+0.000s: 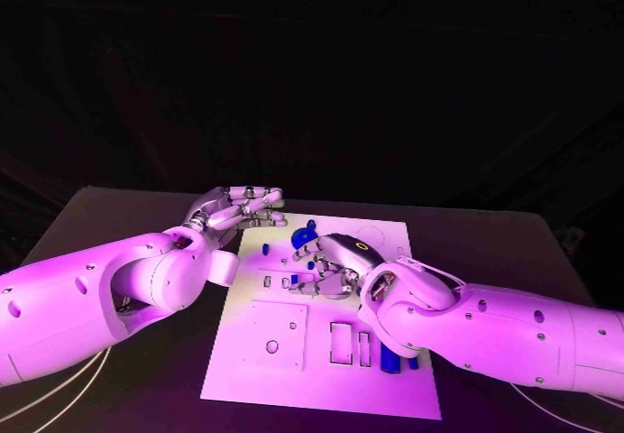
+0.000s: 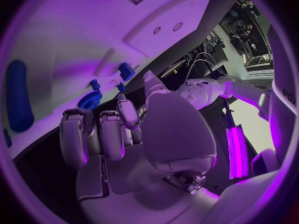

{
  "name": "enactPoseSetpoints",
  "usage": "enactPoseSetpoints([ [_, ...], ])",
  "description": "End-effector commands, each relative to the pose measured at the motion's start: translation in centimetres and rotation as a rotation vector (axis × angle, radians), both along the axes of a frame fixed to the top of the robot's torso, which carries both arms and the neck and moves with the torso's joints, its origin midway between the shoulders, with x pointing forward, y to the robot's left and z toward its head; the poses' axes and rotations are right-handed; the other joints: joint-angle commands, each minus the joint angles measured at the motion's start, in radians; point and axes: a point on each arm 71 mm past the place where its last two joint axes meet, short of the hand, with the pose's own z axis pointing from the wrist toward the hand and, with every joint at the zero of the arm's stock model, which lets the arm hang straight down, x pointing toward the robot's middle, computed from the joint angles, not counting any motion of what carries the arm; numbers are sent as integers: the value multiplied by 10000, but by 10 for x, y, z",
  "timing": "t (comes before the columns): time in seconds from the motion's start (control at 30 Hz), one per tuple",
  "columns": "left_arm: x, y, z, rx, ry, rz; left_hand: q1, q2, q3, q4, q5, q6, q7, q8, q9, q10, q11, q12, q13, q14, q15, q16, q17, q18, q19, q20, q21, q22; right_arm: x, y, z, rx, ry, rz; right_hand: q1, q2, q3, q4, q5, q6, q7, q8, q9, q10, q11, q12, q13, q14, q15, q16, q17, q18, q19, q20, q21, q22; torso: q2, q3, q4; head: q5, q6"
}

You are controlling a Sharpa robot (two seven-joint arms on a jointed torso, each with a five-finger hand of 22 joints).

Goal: Assemble the parts on the task board

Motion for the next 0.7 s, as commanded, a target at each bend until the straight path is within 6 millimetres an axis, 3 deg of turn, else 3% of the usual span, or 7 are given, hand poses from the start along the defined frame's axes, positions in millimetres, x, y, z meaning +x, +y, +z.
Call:
enactPoseSetpoints([
  [0.03, 0, -2, -1, 307, 68, -355, -13, 101, 12, -74, 43, 8, 41, -50, -5, 67, 67, -36, 13, -8, -15, 96, 50, 129, -43, 1, 94, -3, -5, -11, 17, 1222, -276, 409, 255, 168, 106, -11, 138, 222, -51, 143, 13, 45, -54, 95, 35, 732, -2, -53, 1339, 103, 244, 35, -82, 1742, -32, 6, -15, 34, 25],
  [0.13, 0, -1, -4, 1071, 113, -690, -218, 40, -102, 23, 56, 287, -93, 42, 50, 653, -138, 207, 148, 718, -260, 623, 343, 159, 430, -176, 437, 141, -6, -29, 28, 1571, 275, 668, 443, 400, 213, -113, 263, 487, -125, 320, 51, -25, -121, 26, -45, 681, -57, -172, 1151, 159, 102, -9, -281, 1593, -76, 5, -11, 40, 46],
  [0.3, 0, 3, -10, 2729, 350, -1004, -283, 200, 44, 132, 52, 1134, -719, 464, 287, 2209, -777, 1166, 729, 2630, -1044, 2669, 1565, 165, 2054, -1013, 1753, 763, -3, -70, 41, 2126, 1545, 293, 410, 578, 195, -132, 436, 913, -261, 646, 145, -61, -240, -36, -119, 655, -158, -248, 1057, 181, 46, -98, -378, 1533, -213, 32, -67, 174, -93],
  [0.4, 0, 4, -17, 3896, 857, -1432, -487, 179, 316, 231, 127, 1488, -1045, 802, 553, 2500, -1158, 2060, 1474, 3309, -1360, 6329, 5178, 121, 2979, -1640, 2915, 1398, -1, -95, 44, 2487, 2045, -283, 414, 619, 174, -175, 851, 1002, -318, 776, 208, 28, -303, 19, -67, 665, -219, -245, 1075, 171, 74, -160, -357, 1560, -305, 80, -60, 246, -204],
  [0.47, 0, 5, -22, 5045, 1206, -1872, -1069, 76, 412, 609, 90, 1347, -1112, 992, 799, 2316, -1261, 3096, 2422, 3198, -1354, 8430, 7424, 86, 2956, -1844, 3660, 1892, 0, -110, 45, 2691, 2274, -670, 407, 634, 161, -191, 1006, 999, -329, 815, 236, 63, -318, 40, -46, 675, -233, -231, 1102, 163, 96, -181, -337, 1581, -372, 128, -81, 324, -266],
  [0.6, 5, 6, -21, 7380, 1370, -2202, -1972, -189, 122, 1269, 77, 1479, -1274, 1563, 1347, 2295, -1424, 4814, 3901, 3664, -1591, 10767, 10243, 23, 3260, -2032, 5039, 3101, 0, -128, 46, 2876, 2475, -1129, 388, 633, 140, -198, 1090, 977, -332, 833, 254, 82, -321, 49, -39, 681, -241, -225, 1114, 158, 109, -192, -325, 1594, -458, 193, -134, 446, -306],
  [0.7, 9, 5, -20, 8790, 1569, -2361, -2344, -320, -112, 1676, 57, 1351, -1348, 1996, 1872, 2204, -1471, 6763, 5902, 3679, -1619, 11104, 10691, -145, 3443, -2130, 6291, 4573, 0, -135, 46, 2884, 2534, -1319, 383, 632, 137, -198, 1100, 973, -332, 834, 255, 79, -321, 44, -45, 679, -242, -230, 1107, 160, 104, -193, -333, 1588, -519, 221, -145, 450, -342],
])
